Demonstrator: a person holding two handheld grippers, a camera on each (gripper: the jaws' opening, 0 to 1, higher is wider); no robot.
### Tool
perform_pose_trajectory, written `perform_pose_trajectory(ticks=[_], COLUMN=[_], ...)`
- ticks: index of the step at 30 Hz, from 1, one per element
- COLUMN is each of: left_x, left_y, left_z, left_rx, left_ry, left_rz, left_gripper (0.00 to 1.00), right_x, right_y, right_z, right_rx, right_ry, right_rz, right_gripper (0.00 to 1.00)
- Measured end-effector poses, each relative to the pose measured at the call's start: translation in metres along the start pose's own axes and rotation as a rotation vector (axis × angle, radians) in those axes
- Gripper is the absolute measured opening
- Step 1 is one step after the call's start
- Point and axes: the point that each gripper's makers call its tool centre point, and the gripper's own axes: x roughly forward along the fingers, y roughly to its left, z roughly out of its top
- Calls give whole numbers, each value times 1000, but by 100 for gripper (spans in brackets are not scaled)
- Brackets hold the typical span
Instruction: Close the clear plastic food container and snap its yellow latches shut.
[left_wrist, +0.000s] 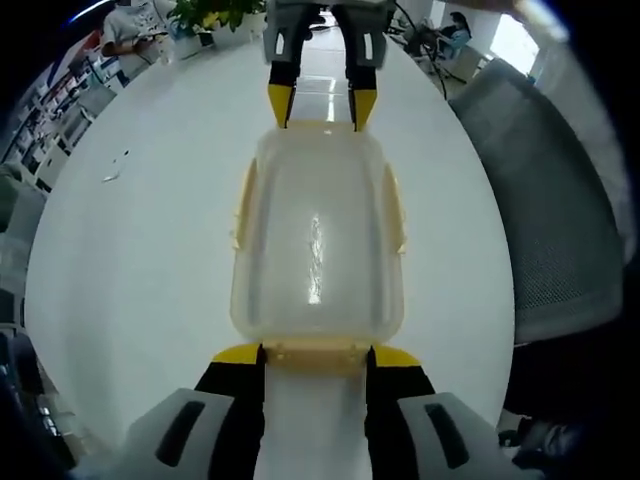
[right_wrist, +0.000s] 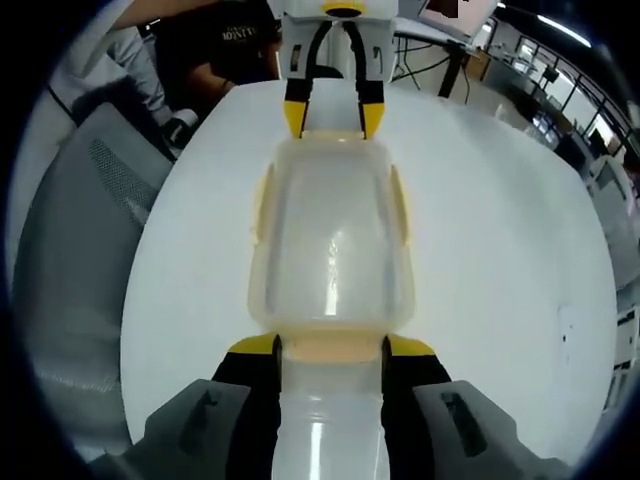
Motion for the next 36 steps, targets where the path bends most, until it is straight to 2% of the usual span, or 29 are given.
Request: perform_pose_trajectory(ticks=[15,24,36], left_x=[-19,-22,-17], left_y=[0,2,1], left_z=[25,49,86], left_rx=[-1,7,18], left_ry=[-4,-9,-12], left_rz=[25,31,31], left_gripper=[33,33,33], right_x=[-33,-50,-71], right_y=[-2,-2,1], right_z=[-2,-17,-48], right_rx=[-15,-14,-3], right_ry=[-27,-31,-26], right_rz=[-16,-31,-38], right_gripper=[35,35,35])
